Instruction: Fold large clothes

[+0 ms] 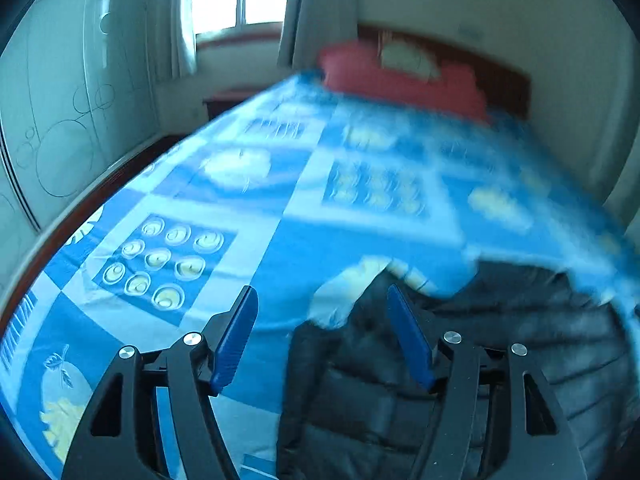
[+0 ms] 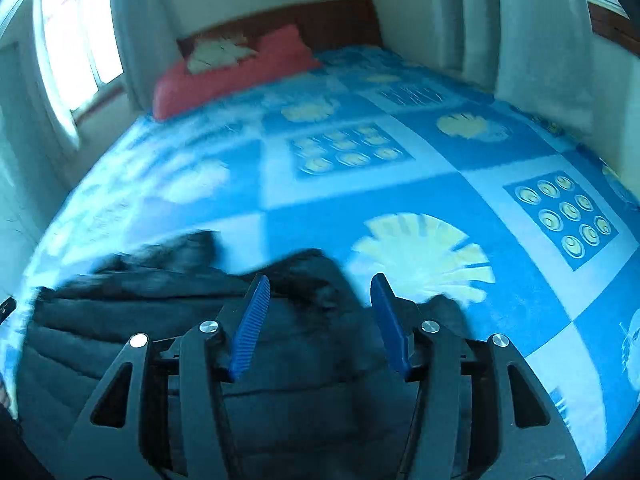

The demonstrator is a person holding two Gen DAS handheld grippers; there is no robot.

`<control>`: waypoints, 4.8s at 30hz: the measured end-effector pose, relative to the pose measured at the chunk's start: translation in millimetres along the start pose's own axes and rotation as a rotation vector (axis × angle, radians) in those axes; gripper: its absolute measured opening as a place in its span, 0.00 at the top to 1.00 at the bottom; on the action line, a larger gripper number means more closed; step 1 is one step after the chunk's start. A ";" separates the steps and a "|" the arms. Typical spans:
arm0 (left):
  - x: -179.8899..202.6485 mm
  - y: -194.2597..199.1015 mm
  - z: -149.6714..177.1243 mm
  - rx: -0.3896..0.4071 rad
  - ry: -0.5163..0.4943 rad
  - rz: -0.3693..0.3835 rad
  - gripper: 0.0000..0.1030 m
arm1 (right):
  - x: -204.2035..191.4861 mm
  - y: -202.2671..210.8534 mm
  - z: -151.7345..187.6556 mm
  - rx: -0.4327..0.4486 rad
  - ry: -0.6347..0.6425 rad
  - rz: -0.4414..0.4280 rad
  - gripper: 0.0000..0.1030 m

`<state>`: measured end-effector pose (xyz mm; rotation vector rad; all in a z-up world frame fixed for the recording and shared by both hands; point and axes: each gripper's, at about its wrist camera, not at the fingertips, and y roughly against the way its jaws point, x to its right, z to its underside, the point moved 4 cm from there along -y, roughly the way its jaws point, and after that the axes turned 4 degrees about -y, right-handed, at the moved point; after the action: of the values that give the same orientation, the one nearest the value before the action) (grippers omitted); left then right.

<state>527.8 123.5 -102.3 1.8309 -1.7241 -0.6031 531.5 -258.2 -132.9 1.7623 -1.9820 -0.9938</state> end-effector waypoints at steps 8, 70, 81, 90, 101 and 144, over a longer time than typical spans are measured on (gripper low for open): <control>115.6 -14.8 21.9 -0.055 -0.126 0.146 0.35 | -104.7 -25.0 36.3 -0.063 0.211 -0.075 0.49; -17.5 88.1 167.7 -0.126 0.279 0.097 0.73 | 98.9 113.3 167.2 -0.097 -0.351 -0.062 0.79; -26.3 160.6 206.5 -0.124 0.272 0.138 0.78 | 104.0 185.7 200.1 -0.084 -0.318 -0.093 0.83; -37.0 235.8 278.1 -0.160 0.259 0.130 0.78 | 124.4 250.6 268.0 -0.116 -0.320 -0.084 0.83; -44.5 268.5 313.4 -0.170 0.242 0.113 0.77 | 133.1 280.0 301.6 -0.122 -0.312 -0.091 0.83; -103.6 272.3 276.0 -0.199 0.112 0.147 0.33 | 31.1 290.7 269.4 -0.168 -0.018 -0.060 0.64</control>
<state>134.3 195.5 -133.8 1.5566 -1.6447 -0.5778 137.1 -208.8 -136.9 1.7353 -1.8072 -1.1627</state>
